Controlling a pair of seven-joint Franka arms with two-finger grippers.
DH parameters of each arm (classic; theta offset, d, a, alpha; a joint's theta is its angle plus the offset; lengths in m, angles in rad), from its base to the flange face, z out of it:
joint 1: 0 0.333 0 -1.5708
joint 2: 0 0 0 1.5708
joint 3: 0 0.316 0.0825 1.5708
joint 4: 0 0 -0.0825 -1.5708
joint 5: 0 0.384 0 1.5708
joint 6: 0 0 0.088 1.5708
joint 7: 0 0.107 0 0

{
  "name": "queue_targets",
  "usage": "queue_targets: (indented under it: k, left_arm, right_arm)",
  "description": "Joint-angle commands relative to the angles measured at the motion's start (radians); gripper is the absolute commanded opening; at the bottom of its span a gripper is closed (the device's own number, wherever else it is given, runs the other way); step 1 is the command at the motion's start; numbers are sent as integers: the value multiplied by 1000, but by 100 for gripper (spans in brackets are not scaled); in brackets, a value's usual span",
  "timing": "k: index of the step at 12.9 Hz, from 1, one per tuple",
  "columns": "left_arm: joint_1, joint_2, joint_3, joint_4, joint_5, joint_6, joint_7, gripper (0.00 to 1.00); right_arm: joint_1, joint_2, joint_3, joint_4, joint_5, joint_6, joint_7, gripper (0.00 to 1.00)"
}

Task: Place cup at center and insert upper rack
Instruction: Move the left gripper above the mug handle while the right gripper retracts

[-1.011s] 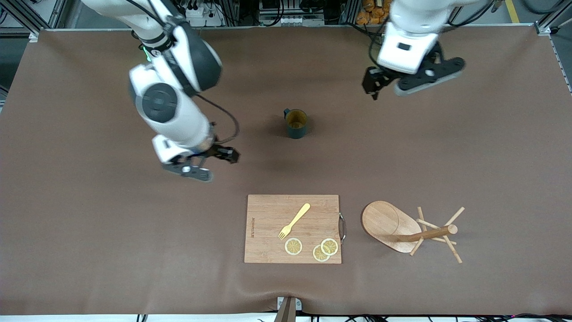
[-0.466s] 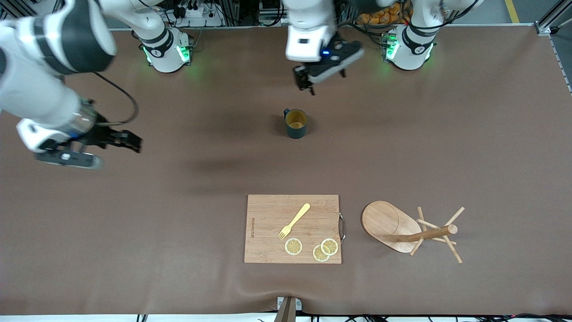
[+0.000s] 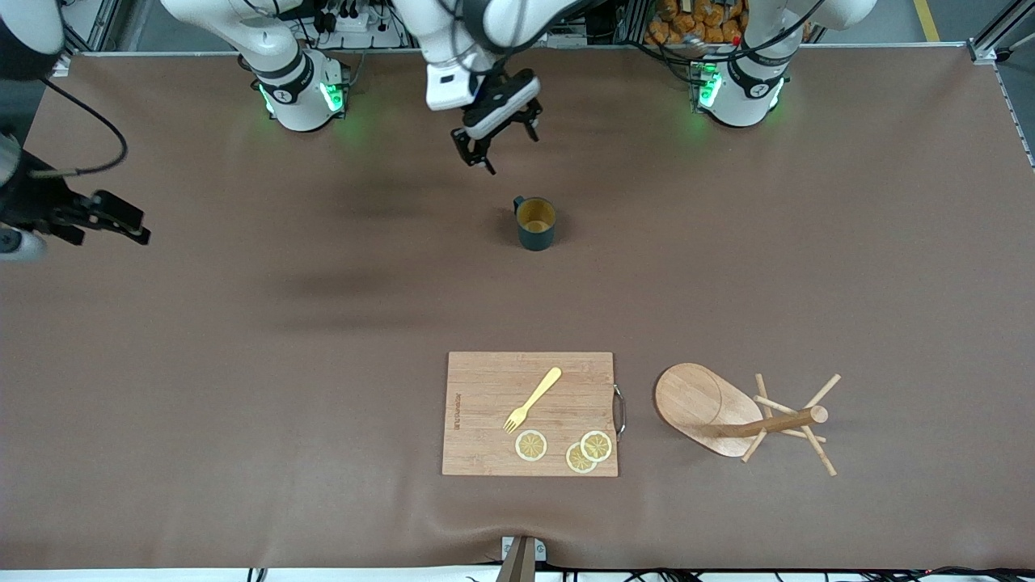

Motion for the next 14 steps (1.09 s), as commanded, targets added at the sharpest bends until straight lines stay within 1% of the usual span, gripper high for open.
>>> queue_targets:
  k: [1,2,3,4,6,8,9,11,14]
  left_arm:
    - [-195,128,172,97,34,-12,-94,100]
    - [-266,156,250,97,34,-5,-135,100]
    - [-311,180,293,97,32,2,-169,100]
    - [-328,203,310,97,34,11,-209,100]
    - [-354,251,323,102,37,55,-269,100]
    - [-415,277,382,102,40,72,-300,100]
    - [-429,293,398,100,40,72,-324,100]
    - [-429,323,401,100,40,72,-367,100]
    - [-441,371,401,93,92,72,-393,100]
  right_arm:
    - [-45,-1,66,47,-14,-42,-8,100]
    - [-45,-1,90,49,-49,-42,-5,100]
    - [-59,-1,139,53,-70,-44,4,100]
    - [-94,-2,165,53,-65,-45,6,100]
    - [-91,-5,170,50,-54,-59,6,100]
    - [-90,-6,170,44,-47,-64,9,100]
    - [-91,-6,168,42,-45,-65,8,100]
    - [-97,-7,167,49,-45,-103,6,100]
    - [-99,-18,165,44,-45,-125,-2,100]
